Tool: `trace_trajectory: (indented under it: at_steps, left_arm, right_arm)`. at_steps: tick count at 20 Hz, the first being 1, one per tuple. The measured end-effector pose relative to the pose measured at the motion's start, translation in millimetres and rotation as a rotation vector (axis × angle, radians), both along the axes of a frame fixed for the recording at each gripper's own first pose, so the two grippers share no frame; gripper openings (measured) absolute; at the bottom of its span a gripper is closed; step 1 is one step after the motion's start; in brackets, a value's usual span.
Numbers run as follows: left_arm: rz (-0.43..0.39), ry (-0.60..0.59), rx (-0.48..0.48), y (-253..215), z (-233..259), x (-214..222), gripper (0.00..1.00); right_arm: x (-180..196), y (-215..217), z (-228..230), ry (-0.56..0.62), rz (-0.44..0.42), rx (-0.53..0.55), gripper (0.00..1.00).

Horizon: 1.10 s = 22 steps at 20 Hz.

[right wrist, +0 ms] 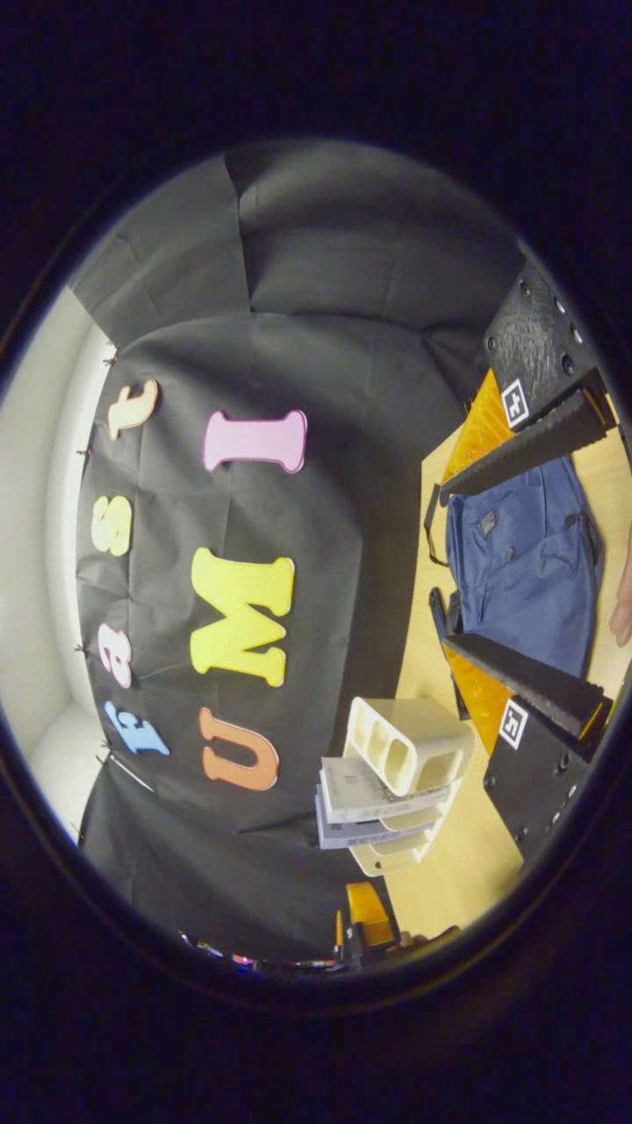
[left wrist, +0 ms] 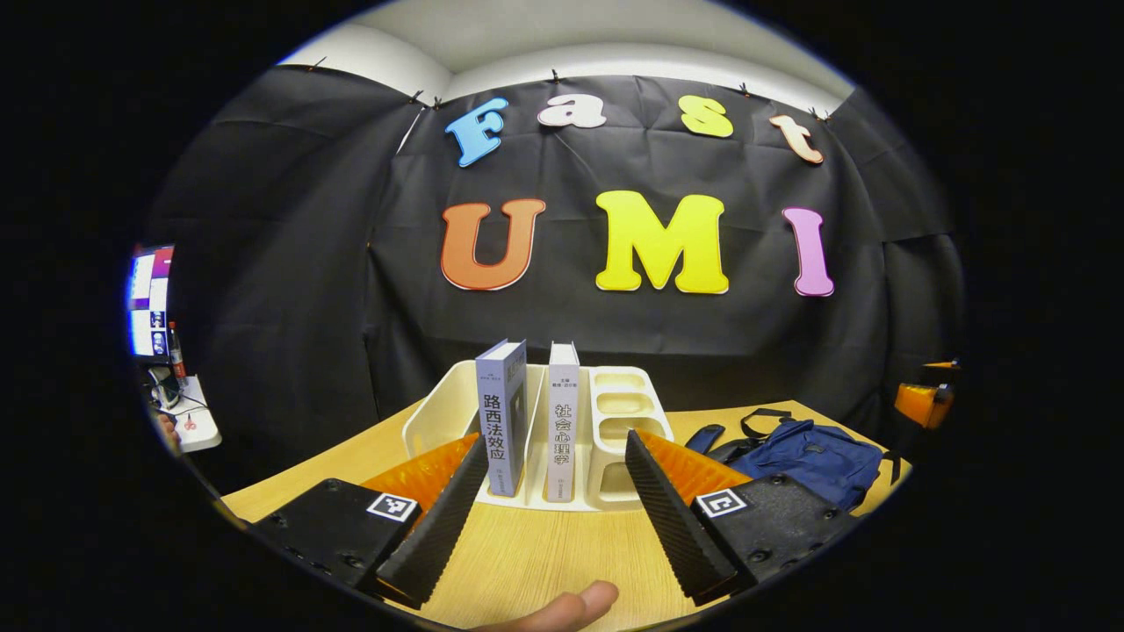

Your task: Open the schoolbag, grab two books from the bookshelf and put them into the schoolbag.

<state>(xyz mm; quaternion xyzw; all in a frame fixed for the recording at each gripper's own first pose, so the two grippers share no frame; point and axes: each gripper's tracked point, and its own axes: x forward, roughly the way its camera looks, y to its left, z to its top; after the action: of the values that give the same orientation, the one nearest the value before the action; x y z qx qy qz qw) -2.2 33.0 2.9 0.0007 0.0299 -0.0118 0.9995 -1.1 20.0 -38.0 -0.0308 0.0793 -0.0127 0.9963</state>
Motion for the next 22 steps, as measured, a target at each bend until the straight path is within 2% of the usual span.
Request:
trace_trajectory:
  at_steps: [1, 2, 3, 4, 5, 11, 14, 17, 22]
  left_arm:
    - [0.003, -0.004, 0.004, 2, 0, -3, 0.99]
    - [0.006, -0.008, 0.013, 5, -2, -7, 0.94]
    - [0.009, -0.009, 0.029, 8, -2, -9, 0.99]
    - [0.014, 0.009, 0.051, 11, -5, -12, 0.99]
    - [0.021, 0.009, 0.061, 16, -5, -15, 0.99]
    - [0.014, 0.015, 0.089, 19, -3, -22, 0.99]
    - [-0.009, -0.003, 0.083, 19, 3, -27, 0.99]
    - [-0.019, -0.007, 0.064, 25, 6, -29, 0.99]
    - [0.008, -0.001, 0.037, 44, 9, -29, 0.99]
  right_arm:
    - [1, 8, -9, 0.023, 0.016, -0.012, 0.98]
    - [1, 18, -17, 0.047, 0.034, -0.02, 0.98]
    - [2, 27, -24, 0.065, 0.049, -0.025, 0.98]
    - [4, 35, -31, 0.086, 0.058, -0.032, 0.95]
    - [5, 45, -40, 0.105, 0.068, -0.041, 0.98]
    - [6, 107, -84, 0.202, 0.121, -0.094, 0.96]
    - [10, 129, -110, 0.26, 0.126, -0.163, 0.98]
    - [16, 142, -134, 0.296, 0.097, -0.244, 0.98]
    - [21, 150, -160, 0.318, -0.002, -0.427, 0.95]
